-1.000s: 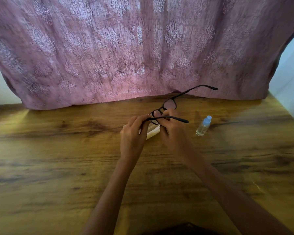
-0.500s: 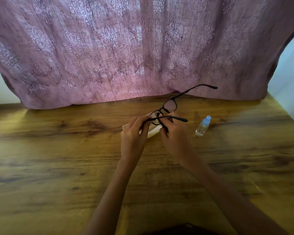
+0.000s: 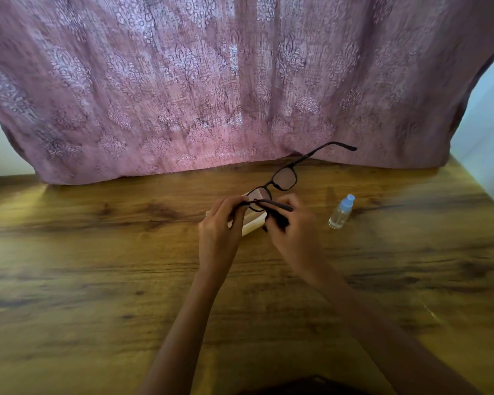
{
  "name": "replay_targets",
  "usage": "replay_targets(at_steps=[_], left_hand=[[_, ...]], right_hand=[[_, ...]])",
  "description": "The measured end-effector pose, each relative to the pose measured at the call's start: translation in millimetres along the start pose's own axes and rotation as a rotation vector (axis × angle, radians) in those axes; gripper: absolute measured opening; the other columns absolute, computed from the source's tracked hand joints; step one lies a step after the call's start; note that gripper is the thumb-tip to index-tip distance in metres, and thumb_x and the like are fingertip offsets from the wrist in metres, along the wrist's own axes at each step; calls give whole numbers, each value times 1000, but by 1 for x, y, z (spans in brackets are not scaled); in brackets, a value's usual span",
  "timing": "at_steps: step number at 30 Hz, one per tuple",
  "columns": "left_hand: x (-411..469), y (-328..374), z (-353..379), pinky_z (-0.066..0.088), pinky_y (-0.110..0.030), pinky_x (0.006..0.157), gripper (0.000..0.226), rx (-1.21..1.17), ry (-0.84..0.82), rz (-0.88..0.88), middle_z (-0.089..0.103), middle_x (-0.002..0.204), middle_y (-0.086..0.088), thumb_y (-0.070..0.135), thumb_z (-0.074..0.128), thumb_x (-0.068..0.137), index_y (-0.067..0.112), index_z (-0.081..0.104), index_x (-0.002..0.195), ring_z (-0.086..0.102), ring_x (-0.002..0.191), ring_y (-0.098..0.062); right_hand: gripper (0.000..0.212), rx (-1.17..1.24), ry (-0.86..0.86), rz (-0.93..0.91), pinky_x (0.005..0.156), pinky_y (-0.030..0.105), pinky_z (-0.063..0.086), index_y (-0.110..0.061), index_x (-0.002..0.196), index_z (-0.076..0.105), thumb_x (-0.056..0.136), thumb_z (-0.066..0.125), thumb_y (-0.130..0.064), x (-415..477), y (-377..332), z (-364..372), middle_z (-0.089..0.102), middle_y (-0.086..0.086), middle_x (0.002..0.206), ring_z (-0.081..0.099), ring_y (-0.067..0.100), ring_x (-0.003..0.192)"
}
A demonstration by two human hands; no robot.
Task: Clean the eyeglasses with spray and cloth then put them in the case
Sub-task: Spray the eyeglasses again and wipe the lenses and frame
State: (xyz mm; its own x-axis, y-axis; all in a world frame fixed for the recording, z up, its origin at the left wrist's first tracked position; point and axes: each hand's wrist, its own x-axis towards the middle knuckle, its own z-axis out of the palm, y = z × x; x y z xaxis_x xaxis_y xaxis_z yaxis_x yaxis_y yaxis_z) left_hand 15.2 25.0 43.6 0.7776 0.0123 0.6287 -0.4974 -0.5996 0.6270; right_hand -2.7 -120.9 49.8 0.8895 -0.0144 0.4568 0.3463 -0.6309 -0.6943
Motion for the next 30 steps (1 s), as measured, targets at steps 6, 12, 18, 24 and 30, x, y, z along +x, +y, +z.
replay_targets(at_steps=[6, 12, 18, 24, 30], left_hand=[[0, -2, -9, 51, -11, 69, 16, -20, 14, -50, 69, 96, 6, 8, 67, 88, 10, 70, 104, 63, 79, -5], [-6, 3, -6, 44, -5, 65, 16, -9, -2, -54, 69, 95, 9, 13, 67, 87, 11, 71, 102, 60, 75, -2], [-9, -5, -12, 45, -3, 72, 33, -96, -160, -99, 72, 105, 5, 3, 68, 85, 13, 68, 116, 65, 86, 5], [9, -22, -16, 58, -30, 85, 26, -328, -327, -413, 73, 106, -1, 13, 52, 98, 12, 63, 121, 71, 95, -10], [33, -3, 9, 54, -38, 85, 38, -281, -747, -510, 74, 94, -9, 47, 53, 94, 16, 74, 99, 69, 89, -24]], right_hand=[[14, 285, 209, 538, 67, 13, 49, -19, 102, 67, 90, 66, -27, 18, 17, -31, 68, 1, 97, 65, 11, 86], [22, 577, 132, 739, 68, 20, 51, -13, 105, 71, 85, 73, -20, 39, 31, -38, 74, 4, 95, 68, 11, 78], [9, 663, 78, 761, 63, 14, 52, -16, 89, 71, 86, 71, -8, 42, 34, -41, 71, 6, 95, 64, 10, 78], [17, 630, -29, 699, 58, 11, 47, -3, 102, 71, 86, 70, -6, 39, 41, -44, 70, 7, 96, 62, 1, 67], [19, 609, -111, 643, 60, 12, 47, -6, 104, 72, 85, 71, -9, 35, 35, -37, 72, 6, 99, 65, 3, 77]])
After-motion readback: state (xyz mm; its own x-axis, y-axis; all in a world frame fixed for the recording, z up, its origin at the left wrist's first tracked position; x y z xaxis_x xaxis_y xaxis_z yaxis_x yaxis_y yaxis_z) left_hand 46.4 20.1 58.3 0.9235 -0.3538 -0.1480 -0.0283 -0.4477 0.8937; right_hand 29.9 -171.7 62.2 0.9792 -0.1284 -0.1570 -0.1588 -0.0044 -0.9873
